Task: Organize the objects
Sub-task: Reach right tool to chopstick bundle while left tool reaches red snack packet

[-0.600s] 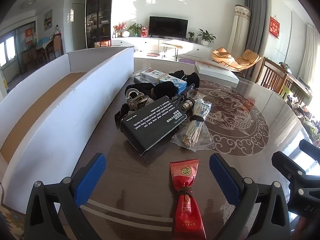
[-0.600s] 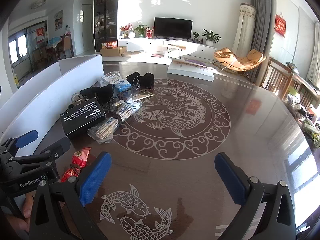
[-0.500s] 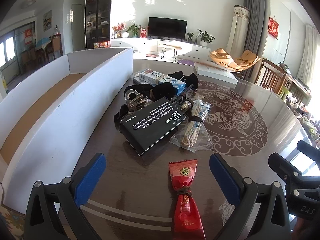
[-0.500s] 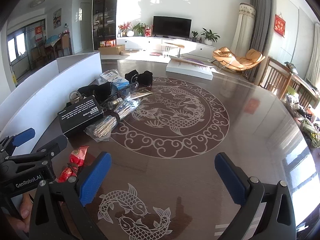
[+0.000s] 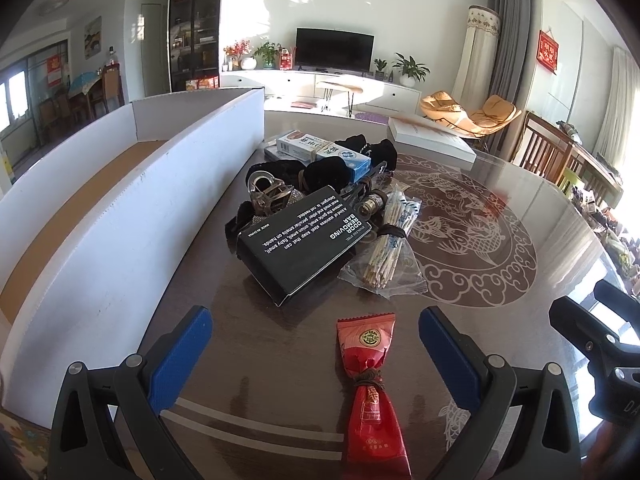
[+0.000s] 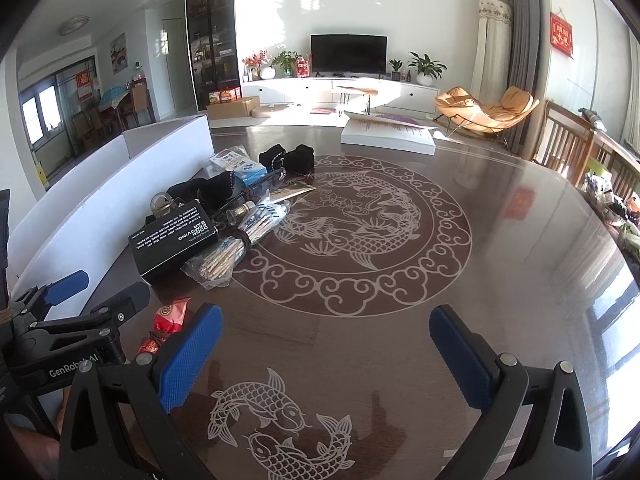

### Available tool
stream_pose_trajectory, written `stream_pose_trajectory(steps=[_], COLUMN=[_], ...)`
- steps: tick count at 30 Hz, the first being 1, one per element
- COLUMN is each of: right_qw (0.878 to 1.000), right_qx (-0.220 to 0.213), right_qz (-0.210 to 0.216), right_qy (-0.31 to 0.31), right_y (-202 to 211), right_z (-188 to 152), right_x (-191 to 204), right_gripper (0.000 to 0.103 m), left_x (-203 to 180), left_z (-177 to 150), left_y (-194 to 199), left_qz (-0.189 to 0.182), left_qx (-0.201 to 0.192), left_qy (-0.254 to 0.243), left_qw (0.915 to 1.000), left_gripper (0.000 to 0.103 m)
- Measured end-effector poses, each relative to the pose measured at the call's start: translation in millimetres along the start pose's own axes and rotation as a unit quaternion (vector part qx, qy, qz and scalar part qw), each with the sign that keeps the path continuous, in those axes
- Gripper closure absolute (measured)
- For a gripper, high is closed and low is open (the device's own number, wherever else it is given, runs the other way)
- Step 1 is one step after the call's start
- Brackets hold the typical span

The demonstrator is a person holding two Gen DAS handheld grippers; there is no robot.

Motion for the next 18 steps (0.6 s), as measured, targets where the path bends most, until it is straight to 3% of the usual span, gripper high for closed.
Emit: stream_pose_trajectory(steps=[5, 9, 14, 18], right_qw=[1.0, 0.999, 0.998, 0.998], right_qx=[-0.02, -0.038, -0.034, -0.017], right_qz=[0.001, 0.019, 0.044, 0.058], right_qy=[-0.01, -0.02, -0.018, -0.027], right_y=[7.2, 13.4, 6.1, -4.6], right_z=[3.0, 6.0, -1.4, -9.0], right_x=[-4.6, -8.7, -7.2, -5.1], right_gripper=[0.0, 0.0, 0.0, 0.0], left_x=[0.6, 12.2, 28.2, 27.7], left_z=[-0.3, -3.0, -6.8, -7.9], left_y=[0.2, 7.3, 11.8, 10.5], left_qz=[-0.003, -0.03, -0.05, -0.053], left_qx=[0.002, 0.009, 0.018, 0.023], left_qy=[0.002, 0.032, 0.074, 0.078], left_qw=[1.0, 0.999, 0.9958, 0.9953], left_gripper=[0.0, 0.0, 0.0, 0.0])
Point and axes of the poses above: each gripper's, at about its wrist camera, not at the fingertips, and y roughly against the way its jaws point, x to its left, z to its top, the point moved 5 cm from there along -y, roughly the way its jaws point, and after that the axes turned 11 degrees about z, right-handed, at the moved point
